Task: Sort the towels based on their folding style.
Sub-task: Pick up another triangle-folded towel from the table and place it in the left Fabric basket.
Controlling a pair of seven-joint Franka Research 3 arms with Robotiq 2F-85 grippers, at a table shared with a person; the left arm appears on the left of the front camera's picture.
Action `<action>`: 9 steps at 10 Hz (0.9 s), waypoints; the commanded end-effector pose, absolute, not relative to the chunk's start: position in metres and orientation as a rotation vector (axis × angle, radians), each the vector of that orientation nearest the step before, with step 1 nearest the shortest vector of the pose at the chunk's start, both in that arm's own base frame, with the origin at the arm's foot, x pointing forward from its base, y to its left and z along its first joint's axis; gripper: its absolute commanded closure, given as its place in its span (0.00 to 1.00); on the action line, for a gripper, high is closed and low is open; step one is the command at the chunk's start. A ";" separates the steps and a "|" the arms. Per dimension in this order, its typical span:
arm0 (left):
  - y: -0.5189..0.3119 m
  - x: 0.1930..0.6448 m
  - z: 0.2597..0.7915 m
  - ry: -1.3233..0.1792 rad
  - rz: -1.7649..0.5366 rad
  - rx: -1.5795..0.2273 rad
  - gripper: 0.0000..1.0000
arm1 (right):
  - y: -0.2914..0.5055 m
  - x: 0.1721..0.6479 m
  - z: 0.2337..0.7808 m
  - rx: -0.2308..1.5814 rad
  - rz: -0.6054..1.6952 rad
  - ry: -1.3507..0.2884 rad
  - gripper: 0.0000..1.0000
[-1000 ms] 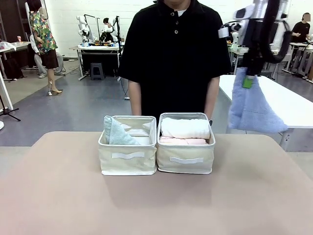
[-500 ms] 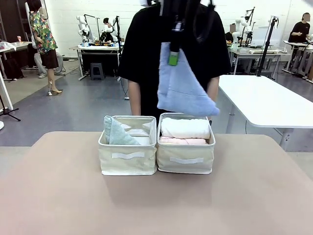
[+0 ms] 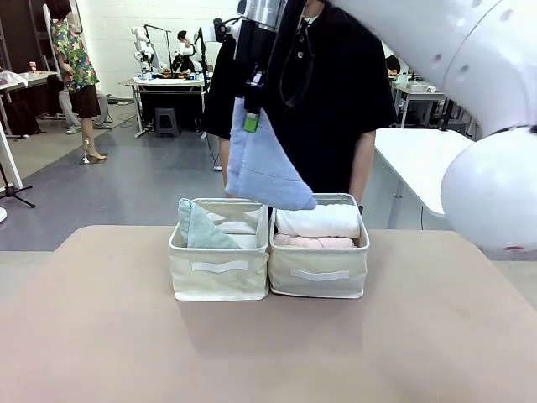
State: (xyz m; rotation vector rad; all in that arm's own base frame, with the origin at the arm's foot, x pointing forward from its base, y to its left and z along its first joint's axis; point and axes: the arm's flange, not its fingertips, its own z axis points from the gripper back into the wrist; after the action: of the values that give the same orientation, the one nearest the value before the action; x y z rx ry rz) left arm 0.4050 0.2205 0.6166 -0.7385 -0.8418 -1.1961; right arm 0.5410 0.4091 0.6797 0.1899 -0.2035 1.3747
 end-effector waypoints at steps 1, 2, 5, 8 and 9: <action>0.218 0.402 0.616 -0.842 -1.188 -0.725 0.00 | 0.450 0.590 0.734 0.230 1.330 -0.284 0.83; 0.218 0.402 0.616 -0.842 -1.188 -0.725 0.00 | 0.449 0.590 0.731 0.233 1.352 -0.305 0.83; 0.218 0.402 0.616 -0.842 -1.188 -0.725 0.00 | 0.417 0.544 0.679 0.206 1.368 -0.240 0.83; 0.218 0.402 0.616 -0.842 -1.188 -0.725 0.00 | 0.417 0.544 0.679 0.206 1.368 -0.240 0.83; 0.218 0.402 0.616 -0.842 -1.188 -0.725 0.00 | 0.417 0.544 0.679 0.206 1.368 -0.240 0.83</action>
State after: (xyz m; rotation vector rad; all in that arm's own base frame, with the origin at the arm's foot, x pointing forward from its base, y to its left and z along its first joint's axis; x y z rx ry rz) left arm 0.4050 0.2205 0.6165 -0.7386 -0.8418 -1.1959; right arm 0.5450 0.4168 0.6761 0.2032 -0.2360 1.3635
